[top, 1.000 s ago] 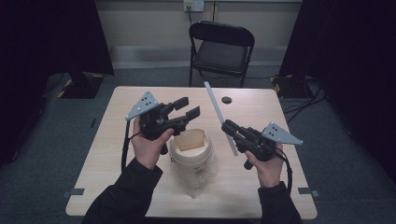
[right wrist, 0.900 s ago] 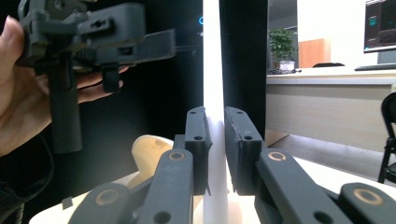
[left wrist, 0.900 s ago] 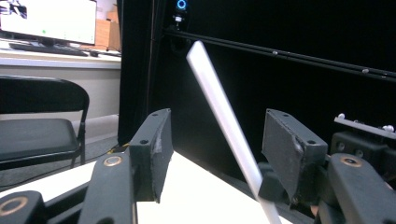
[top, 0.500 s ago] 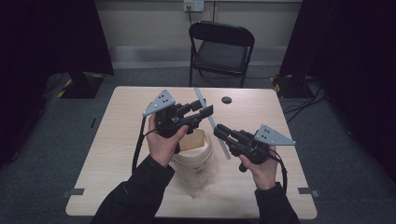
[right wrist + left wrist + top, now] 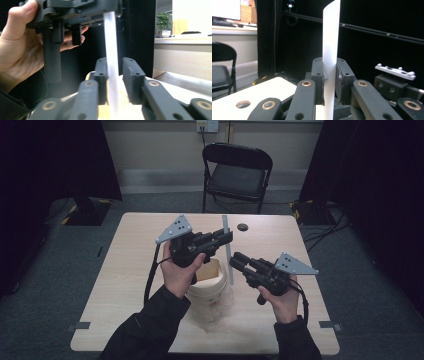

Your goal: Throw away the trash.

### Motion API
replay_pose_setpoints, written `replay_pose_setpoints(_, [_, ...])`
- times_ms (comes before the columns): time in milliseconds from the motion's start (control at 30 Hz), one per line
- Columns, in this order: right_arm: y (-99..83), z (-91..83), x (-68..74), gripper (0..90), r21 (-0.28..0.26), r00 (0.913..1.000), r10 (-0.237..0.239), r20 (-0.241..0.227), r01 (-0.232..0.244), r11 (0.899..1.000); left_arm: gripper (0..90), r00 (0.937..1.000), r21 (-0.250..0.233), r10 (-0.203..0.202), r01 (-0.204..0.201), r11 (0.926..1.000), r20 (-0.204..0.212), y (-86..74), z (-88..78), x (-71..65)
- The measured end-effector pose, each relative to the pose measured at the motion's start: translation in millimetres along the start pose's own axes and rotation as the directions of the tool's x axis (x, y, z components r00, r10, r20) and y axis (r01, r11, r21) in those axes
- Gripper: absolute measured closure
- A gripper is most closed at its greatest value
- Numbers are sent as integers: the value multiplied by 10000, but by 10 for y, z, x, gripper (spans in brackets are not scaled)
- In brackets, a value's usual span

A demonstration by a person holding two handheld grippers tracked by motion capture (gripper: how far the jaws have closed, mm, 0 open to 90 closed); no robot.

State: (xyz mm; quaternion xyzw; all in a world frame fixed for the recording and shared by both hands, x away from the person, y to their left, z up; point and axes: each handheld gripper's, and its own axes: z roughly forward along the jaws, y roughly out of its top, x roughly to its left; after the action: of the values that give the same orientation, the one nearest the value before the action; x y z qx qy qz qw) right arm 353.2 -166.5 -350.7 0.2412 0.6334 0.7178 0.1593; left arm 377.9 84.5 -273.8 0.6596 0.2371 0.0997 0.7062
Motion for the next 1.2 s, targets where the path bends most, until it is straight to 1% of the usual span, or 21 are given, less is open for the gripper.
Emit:
replay_pose_setpoints(100, [36, -66, -42, 688, -171, 9997, 84, 221, -81, 9998, 792, 9999, -219, 78, -76, 9997, 123, 51, 14, -22])
replay_pose_setpoints(133, [57, -119, -84, 652, -194, 9982, 52, 593, -40, 9998, 792, 9997, -324, 177, -172, 9993, 147, 85, 21, -38])
replay_pose_setpoints(167, [57, -119, -84, 652, -194, 9982, 52, 593, -40, 9998, 792, 9997, -324, 177, -172, 9993, 147, 85, 21, -38])
replay_pose_setpoints(200, [61, -175, -148, 616, -126, 9939, 68, 1101, -54, 9999, 791, 9997, -412, 193, -186, 9990, 166, 101, 28, -47])
replay_pose_setpoints(233, [61, -175, -148, 616, -126, 9939, 68, 1101, -54, 9999, 791, 9995, -479, 267, -259, 9985, 157, 120, 32, -54])
replay_pose_setpoints(300, [46, -231, -226, 574, 185, 9817, -155, 1899, 123, 9998, 791, 9991, -591, 365, -353, 9976, 195, 158, 40, -64])
replay_pose_setpoints(333, [3, -277, -312, 527, 600, 9652, -253, 2604, 100, 9982, 791, 9990, -671, 390, -376, 9970, 205, 179, 44, -68])
replay_pose_setpoints(367, [3, -277, -312, 527, 600, 9652, -253, 2604, 100, 9982, 791, 9990, -776, 393, -374, 9963, 234, 202, 47, -72])
replay_pose_setpoints(467, [-121, -323, -452, 468, 1333, 9356, -369, 3512, -109, 9910, 791, 9986, -995, 457, -427, 9941, 277, 287, 33, -75])
replay_pose_setpoints(500, [-188, -334, -510, 448, 1627, 9233, -357, 3825, -293, 9862, 791, 9984, -1029, 513, -487, 9935, 233, 308, 24, -74])
replay_pose_setpoints(633, [-392, -363, -682, 423, 2431, 8889, -453, 4558, -754, 9671, 791, 9979, -1224, 647, -630, 9905, 100, 402, -49, -53])
replay_pose_setpoints(667, [-495, -380, -764, 416, 2797, 8739, -532, 4832, -965, 9552, 791, 9979, -1342, 640, -632, 9889, 14, 442, -97, -29])
replay_pose_setpoints(700, [-544, -390, -799, 413, 2951, 8665, -566, 4959, -1069, 9495, 791, 9979, -1385, 651, -652, 9882, -54, 460, -125, -14])
replay_pose_setpoints(733, [-544, -390, -799, 413, 2951, 8665, -566, 4959, -1069, 9495, 791, 9979, -1385, 651, -652, 9882, -54, 460, -125, -14])
replay_pose_setpoints(833, [-690, -424, -905, 401, 3622, 8455, -882, 5267, -1293, 9231, 791, 9963, -1451, 810, -844, 9858, -288, 515, -219, 47])
replay_pose_setpoints(900, [-770, -449, -957, 400, 3775, 8335, -822, 5464, -1575, 9125, 791, 9953, -1540, 847, -909, 9839, -466, 548, -289, 90])
replay_pose_setpoints(933, [-797, -459, -978, 397, 3833, 8326, -809, 5480, -1640, 9089, 791, 9945, -1596, 877, -959, 9825, -575, 569, -334, 121])
replay_pose_setpoints(1033, [-862, -470, -1023, 381, 4538, 8131, -1354, 5661, -1703, 8747, 791, 9909, -1609, 1029, -1158, 9802, -862, 606, -418, 194])
replay_pose_setpoints(1100, [-891, -466, -1038, 377, 4802, 8091, -1553, 5667, -1712, 8603, 791, 9886, -1603, 1036, -1204, 9797, -1094, 622, -470, 256])
replay_pose_setpoints(1133, [-902, -463, -1044, 377, 4888, 8123, -1579, 5614, -1716, 8553, 791, 9868, -1580, 1048, -1238, 9797, -1234, 626, -497, 294])
replay_pose_setpoints(1200, [-932, -462, -1049, 379, 4769, 8125, -1445, 5647, -1784, 8607, 791, 9852, -1559, 993, -1209, 9804, -1396, 617, -526, 353])
